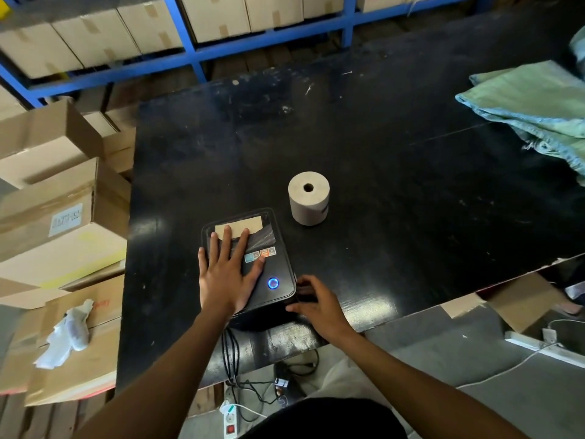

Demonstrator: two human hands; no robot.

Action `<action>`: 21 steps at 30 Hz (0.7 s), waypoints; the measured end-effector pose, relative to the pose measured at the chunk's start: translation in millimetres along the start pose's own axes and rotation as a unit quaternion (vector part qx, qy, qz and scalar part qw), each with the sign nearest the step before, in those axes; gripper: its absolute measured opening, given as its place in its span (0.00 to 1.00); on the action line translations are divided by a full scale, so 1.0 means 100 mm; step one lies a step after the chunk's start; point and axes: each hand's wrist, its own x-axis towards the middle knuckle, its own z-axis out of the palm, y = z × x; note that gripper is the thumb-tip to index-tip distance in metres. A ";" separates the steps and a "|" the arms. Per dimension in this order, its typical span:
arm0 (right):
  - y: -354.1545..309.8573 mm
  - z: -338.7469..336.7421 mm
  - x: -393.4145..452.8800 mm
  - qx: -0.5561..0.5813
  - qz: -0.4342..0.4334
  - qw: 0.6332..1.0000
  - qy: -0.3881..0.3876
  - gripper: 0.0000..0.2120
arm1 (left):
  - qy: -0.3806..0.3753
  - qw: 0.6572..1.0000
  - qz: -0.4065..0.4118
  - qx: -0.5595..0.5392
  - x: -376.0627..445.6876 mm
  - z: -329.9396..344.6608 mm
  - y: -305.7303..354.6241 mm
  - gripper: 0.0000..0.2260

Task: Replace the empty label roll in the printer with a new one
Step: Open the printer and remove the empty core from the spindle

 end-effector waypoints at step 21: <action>-0.37 -0.04 0.03 0.002 0.011 0.999 -0.053 0.21 | -0.044 0.995 -0.011 -0.084 0.13 -0.35 0.03 0.30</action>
